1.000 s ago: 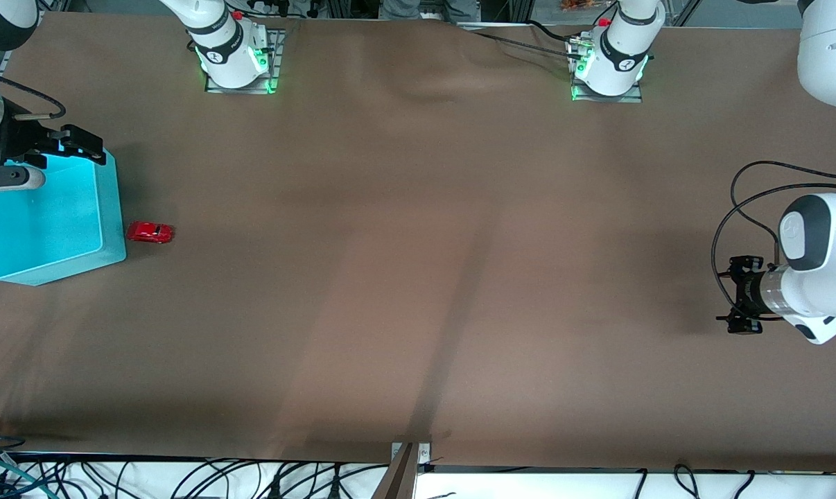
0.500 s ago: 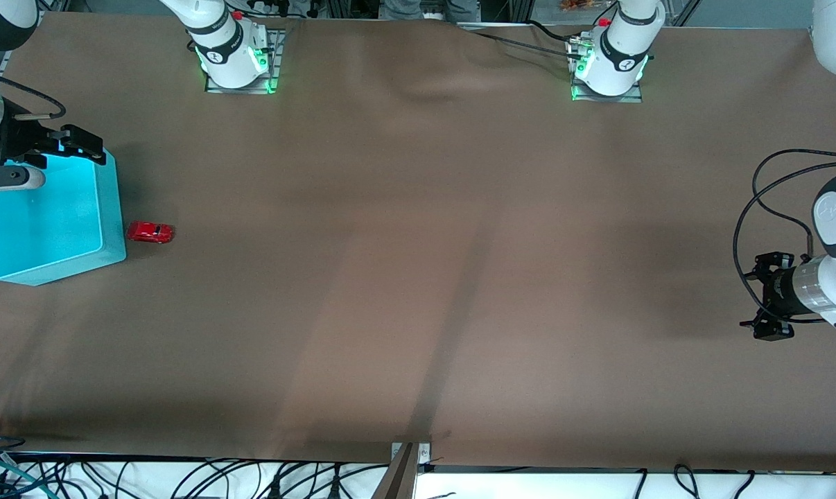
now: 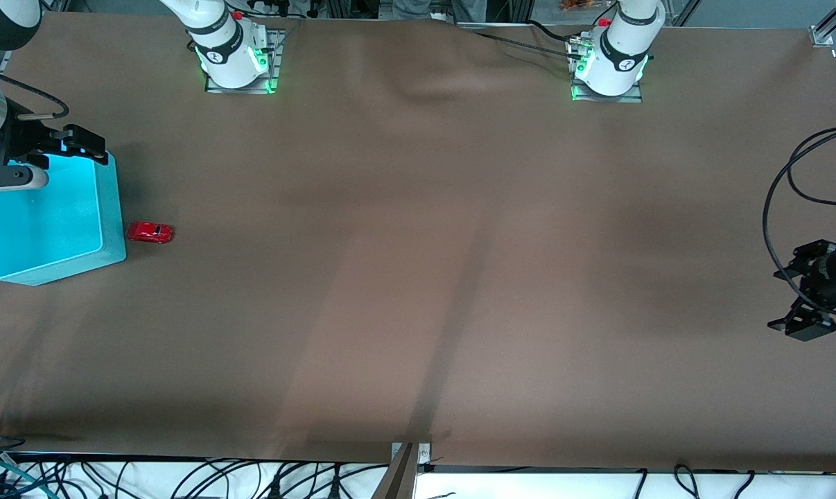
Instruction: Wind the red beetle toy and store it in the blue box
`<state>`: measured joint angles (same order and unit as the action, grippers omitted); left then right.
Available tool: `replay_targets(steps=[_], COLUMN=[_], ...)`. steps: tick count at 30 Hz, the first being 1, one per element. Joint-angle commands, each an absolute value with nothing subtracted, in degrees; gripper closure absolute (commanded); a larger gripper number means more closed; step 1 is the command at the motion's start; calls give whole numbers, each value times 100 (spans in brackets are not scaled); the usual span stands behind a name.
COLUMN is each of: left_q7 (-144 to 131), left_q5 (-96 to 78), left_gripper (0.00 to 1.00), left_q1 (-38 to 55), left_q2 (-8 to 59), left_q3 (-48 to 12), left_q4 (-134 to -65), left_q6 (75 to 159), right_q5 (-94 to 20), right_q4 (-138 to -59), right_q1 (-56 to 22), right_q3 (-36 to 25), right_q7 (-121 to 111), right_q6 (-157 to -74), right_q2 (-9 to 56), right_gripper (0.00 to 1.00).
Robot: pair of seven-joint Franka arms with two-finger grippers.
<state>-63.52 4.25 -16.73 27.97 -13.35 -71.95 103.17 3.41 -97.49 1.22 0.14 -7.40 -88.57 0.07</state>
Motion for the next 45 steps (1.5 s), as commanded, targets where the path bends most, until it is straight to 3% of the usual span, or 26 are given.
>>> replay_targets(steps=[1, 16, 33, 45], left_q7=[-5688, -3052, 113, 756], left_q5=[263, 325, 334, 518], left_gripper=[0, 0, 0, 0], left_q1=[-1740, -1767, -1784, -1775], left_q2=[2681, 2584, 2558, 2514], left_q3=[-1362, -1354, -1292, -1231], left_q4=[-7102, -6996, -6987, -7005], left_q6=[10195, 10187, 9273, 9255], right_q5=[369, 413, 404, 396], right_q4=[-9686, -9756, -9905, -10608], right_q1=[114, 105, 141, 176], right_q3=[18, 35, 17, -35], right_q7=[-800, -817, -800, -809], right_q6=[-8771, -8894, -9263, -10309], right_q2=[-18, 167, 492, 562], right_gripper=[0, 0, 0, 0])
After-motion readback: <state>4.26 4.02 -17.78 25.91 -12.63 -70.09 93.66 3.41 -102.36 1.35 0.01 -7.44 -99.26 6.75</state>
